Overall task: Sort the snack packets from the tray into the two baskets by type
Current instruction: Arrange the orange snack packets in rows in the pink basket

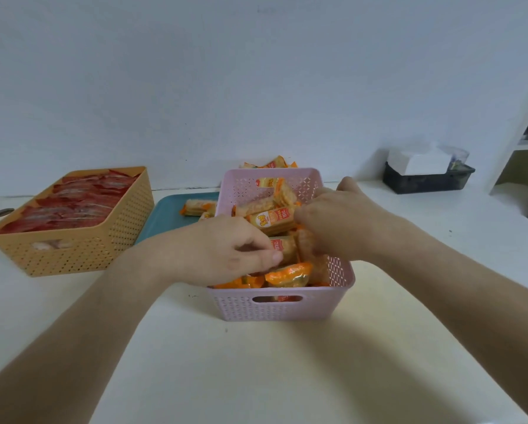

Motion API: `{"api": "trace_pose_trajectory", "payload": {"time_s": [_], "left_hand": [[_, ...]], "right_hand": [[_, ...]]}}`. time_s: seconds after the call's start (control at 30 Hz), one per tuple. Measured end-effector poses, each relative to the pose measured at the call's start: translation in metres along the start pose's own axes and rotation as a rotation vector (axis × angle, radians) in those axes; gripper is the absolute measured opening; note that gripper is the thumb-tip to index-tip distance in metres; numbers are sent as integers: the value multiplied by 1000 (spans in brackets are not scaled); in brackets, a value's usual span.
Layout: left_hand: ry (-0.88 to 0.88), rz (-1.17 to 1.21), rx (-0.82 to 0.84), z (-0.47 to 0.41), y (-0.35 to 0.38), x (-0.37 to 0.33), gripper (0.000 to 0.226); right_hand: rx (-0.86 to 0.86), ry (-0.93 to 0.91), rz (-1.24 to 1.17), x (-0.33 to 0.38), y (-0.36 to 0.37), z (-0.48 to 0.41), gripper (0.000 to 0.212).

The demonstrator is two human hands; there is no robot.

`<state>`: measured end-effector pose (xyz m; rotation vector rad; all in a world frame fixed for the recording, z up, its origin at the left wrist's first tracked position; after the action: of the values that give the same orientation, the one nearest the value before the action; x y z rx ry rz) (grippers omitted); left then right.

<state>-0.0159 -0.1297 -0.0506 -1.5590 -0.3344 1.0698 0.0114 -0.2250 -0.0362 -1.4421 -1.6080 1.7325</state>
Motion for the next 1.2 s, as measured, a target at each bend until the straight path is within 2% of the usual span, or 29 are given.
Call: {"api": "trace_pose_trajectory", "payload": {"time_s": [0.07, 0.2, 0.43, 0.53, 0.6, 0.73, 0.8, 0.9, 0.97, 1.03, 1.13, 1.2], "left_hand": [[16, -18, -24, -3, 6, -6, 42], [12, -114, -40, -9, 14, -6, 24], [24, -214, -120, -8, 7, 0, 19], [7, -216, -140, -8, 3, 0, 19], [35, -240, -130, -7, 4, -3, 15], [71, -167, -76, 1, 10, -10, 30], [75, -127, -77, 5, 12, -11, 34], [78, -204, -57, 14, 22, -13, 56], [81, -333, -123, 19, 27, -12, 63], [158, -501, -285, 21, 30, -16, 51], [157, -680, -483, 16, 27, -22, 51], [125, -670, -553, 13, 29, -28, 50]], "right_hand": [[43, 10, -63, -1, 7, -1, 12], [205, 21, -228, -2, 13, 4, 26], [253, -51, -443, 5, -19, 27, 21], [251, -70, -411, 14, -24, 36, 12], [220, -66, -331, 20, -20, 38, 15], [163, -16, -277, 19, -11, 37, 16], [233, -14, -361, 18, -7, 40, 10], [356, -2, -551, 19, -8, 49, 31], [369, -4, -529, 23, -8, 57, 41], [338, -17, -409, 30, -8, 63, 48], [113, -50, -293, 36, -16, 60, 26], [50, -19, -259, 30, -18, 57, 21]]}}
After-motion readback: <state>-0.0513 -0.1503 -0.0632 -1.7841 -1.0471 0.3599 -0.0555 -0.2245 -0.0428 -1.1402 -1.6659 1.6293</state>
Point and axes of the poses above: each hand's wrist, its own z-axis away from the middle knuckle, its own y-axis out of the palm, x = y × z, the point moved 9 cm from there along -z, towards the middle knuckle, and after that the axes turned 2 degrees about -x, right-handed, at the moved point
